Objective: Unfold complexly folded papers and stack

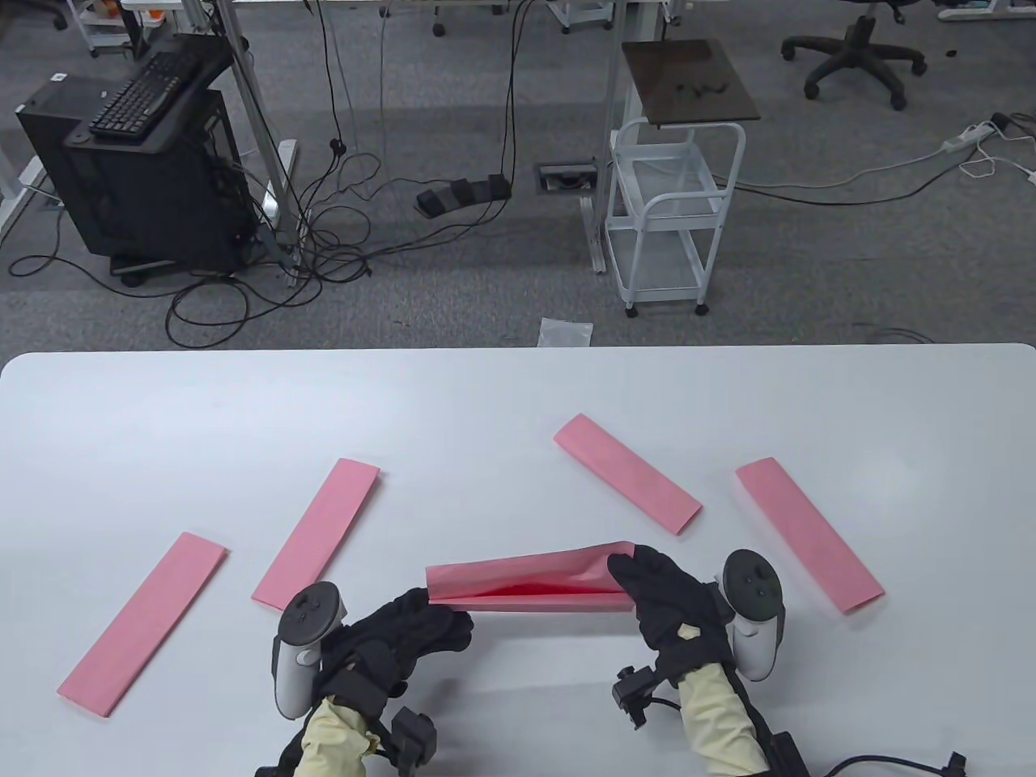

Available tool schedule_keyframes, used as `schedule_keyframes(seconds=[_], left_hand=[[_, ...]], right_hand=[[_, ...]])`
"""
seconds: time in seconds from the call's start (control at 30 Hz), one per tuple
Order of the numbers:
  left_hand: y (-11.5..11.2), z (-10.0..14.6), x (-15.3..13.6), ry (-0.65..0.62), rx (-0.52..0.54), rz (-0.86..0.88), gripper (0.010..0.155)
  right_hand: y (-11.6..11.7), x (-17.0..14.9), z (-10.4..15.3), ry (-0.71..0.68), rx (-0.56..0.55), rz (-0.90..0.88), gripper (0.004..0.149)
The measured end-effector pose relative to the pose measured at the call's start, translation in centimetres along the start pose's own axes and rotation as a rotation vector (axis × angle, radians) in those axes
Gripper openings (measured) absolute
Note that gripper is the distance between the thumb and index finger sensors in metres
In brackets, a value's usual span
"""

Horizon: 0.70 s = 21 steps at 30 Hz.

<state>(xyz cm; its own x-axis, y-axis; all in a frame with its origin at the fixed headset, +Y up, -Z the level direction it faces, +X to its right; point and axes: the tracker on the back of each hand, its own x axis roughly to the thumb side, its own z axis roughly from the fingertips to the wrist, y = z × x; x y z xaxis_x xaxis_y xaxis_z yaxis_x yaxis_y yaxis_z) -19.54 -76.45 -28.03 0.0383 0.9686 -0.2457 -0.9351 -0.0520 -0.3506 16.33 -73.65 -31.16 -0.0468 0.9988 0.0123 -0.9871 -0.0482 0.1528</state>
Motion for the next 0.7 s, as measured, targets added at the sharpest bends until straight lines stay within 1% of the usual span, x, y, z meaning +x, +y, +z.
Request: schedule_keyframes(seconds=[0.03, 0.07, 0.1, 0.17, 0.2, 0.27, 0.3, 0.4, 0.43, 0.5, 0.53, 0.57, 0.6, 0.63, 0.7], left_hand=[[-0.1, 0.0, 0.0, -0.002, 0.009, 0.009, 0.071], [-0.2, 0.1, 0.0, 0.007, 0.030, 0.007, 0.070], [-0.3, 0.2, 0.1, 0.020, 0.072, -0.012, 0.063], [-0.5, 0.3, 0.3, 0.045, 0.137, -0.067, 0.045], [-0.7, 0.3, 0.4, 0.047, 0.164, -0.103, 0.041], [-0.8, 0.3, 0.5, 0.048, 0.165, -0.148, 0.040], [-0.9, 0.2, 0.5, 0.044, 0.157, -0.159, 0.041], [-1.0, 0.2, 0.7, 0.025, 0.144, -0.160, 0.060], [-1.0, 0.2, 1.0, 0.007, 0.141, -0.206, 0.066], [-1.0, 0.5, 1.4, -0.054, 0.133, -0.361, 0.075], [-1.0, 0.8, 1.5, -0.120, 0.119, -0.441, 0.078], [-1.1, 1.1, 1.6, -0.178, 0.105, -0.467, 0.080], [-1.2, 1.4, 1.6, -0.230, 0.107, -0.477, 0.081], [-1.3, 1.7, 1.5, -0.316, 0.107, -0.481, 0.082], [-1.4, 1.9, 1.4, -0.383, 0.091, -0.469, 0.082]], right_hand=[[0.0, 0.0, 0.0, -0.004, 0.003, -0.003, 0.039], [0.1, 0.1, 0.0, -0.009, 0.007, -0.007, 0.039], [0.1, 0.1, 0.0, -0.016, 0.012, -0.009, 0.039], [0.3, 0.2, 0.0, -0.017, 0.023, -0.001, 0.039], [0.3, 0.2, -0.1, -0.019, 0.022, 0.007, 0.039], [0.3, 0.2, -0.1, -0.018, 0.013, 0.007, 0.039], [0.1, 0.3, -0.1, -0.020, 0.007, 0.004, 0.039], [-0.4, 0.3, -0.1, 0.002, -0.025, -0.010, 0.039], [-0.7, 0.3, -0.2, 0.023, -0.045, -0.016, 0.039], [-1.5, 0.4, -0.7, 0.055, -0.068, -0.003, 0.040], [-1.8, 0.4, -1.1, 0.083, -0.072, 0.024, 0.040], [-1.9, 0.3, -1.4, 0.109, -0.044, 0.058, 0.040], [-2.0, 0.2, -1.6, 0.130, -0.034, 0.069, 0.040], [-2.1, 0.0, -1.9, 0.165, -0.036, 0.065, 0.040], [-2.0, -0.3, -2.5, 0.209, -0.013, 0.029, 0.040]])
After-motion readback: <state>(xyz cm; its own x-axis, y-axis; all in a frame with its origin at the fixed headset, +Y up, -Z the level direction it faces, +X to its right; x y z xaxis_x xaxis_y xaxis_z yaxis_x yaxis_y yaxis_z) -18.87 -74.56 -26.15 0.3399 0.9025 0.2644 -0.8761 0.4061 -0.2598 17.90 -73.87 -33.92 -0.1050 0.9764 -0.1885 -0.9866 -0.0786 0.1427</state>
